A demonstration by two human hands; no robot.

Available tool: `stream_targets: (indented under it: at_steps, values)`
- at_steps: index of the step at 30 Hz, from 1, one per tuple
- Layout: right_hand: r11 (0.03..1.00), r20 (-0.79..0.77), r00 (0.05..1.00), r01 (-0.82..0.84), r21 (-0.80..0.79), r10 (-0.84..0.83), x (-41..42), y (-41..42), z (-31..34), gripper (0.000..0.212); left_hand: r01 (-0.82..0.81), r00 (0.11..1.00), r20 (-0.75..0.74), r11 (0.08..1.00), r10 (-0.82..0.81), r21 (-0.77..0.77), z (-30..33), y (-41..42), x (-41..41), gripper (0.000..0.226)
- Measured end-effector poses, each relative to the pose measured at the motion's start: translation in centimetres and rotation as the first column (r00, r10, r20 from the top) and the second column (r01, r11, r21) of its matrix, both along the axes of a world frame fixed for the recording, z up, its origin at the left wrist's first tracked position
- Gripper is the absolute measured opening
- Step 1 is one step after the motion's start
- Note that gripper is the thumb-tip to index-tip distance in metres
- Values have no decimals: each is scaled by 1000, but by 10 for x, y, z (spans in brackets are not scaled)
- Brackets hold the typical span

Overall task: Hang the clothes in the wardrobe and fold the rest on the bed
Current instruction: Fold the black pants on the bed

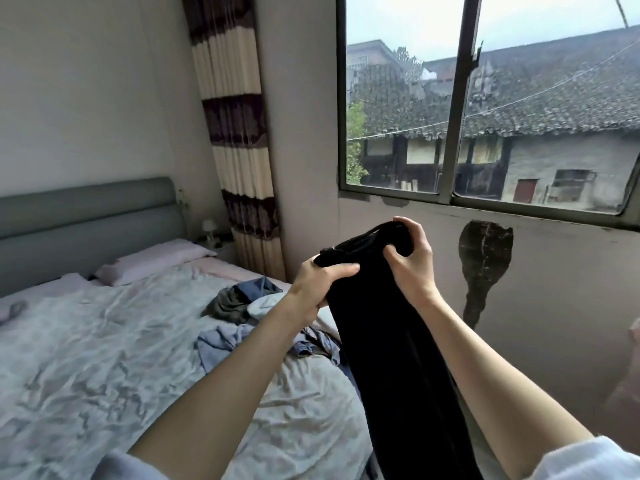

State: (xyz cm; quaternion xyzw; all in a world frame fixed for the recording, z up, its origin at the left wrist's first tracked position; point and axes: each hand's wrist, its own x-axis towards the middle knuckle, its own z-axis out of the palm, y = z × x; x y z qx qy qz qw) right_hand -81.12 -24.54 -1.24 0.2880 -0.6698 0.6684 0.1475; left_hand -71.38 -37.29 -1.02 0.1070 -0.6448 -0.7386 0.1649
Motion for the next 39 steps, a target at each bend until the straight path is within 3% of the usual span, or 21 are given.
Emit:
stream_targets:
  at_steps: [5, 11, 19, 21, 24, 32, 35, 37, 39]
  values:
    - [998, 16, 1000, 13, 56, -14, -14, -91, -6, 39, -137, 991, 9, 985, 137, 108, -6, -75, -2, 31]
    - [970, 26, 988, -156, 186, 154, -23, -232, -35, 41, -343, 937, 113, 929, 330, 135, -39, -197, 10, 35]
    - [833, 264, 898, -429, 348, 353, -28, -421, -137, 40, -703, 692, 292, 709, 660, 63, -120, -381, 35, 21]
    - [752, 434, 826, -532, 389, 359, -30, -454, -196, 40, -780, 598, 365, 623, 714, 60, -157, -433, 36, 26]
    - [613, 580, 741, -642, 461, 339, -23, -476, -278, 38, -815, 532, 449, 578, 718, 43, -209, -485, 45, 36]
    - [305, 754, 564, -823, 479, 338, 26, -513, -416, 44, -800, 496, 513, 599, 700, -44, -339, -532, 74, 26]
    - [280, 824, 446, -889, 363, 349, 44, -535, -437, 46, -800, 482, 521, 596, 704, -66, -367, -538, 83, 26]
    - [350, 923, 259, -924, 152, 285, 50, -552, -445, 48, -770, 497, 505, 627, 706, -119, -381, -540, 87, 28]
    - [485, 980, 30, -872, -71, 197, 50, -562, -447, 51, -697, 524, 464, 672, 715, -249, -390, -534, 87, 29]
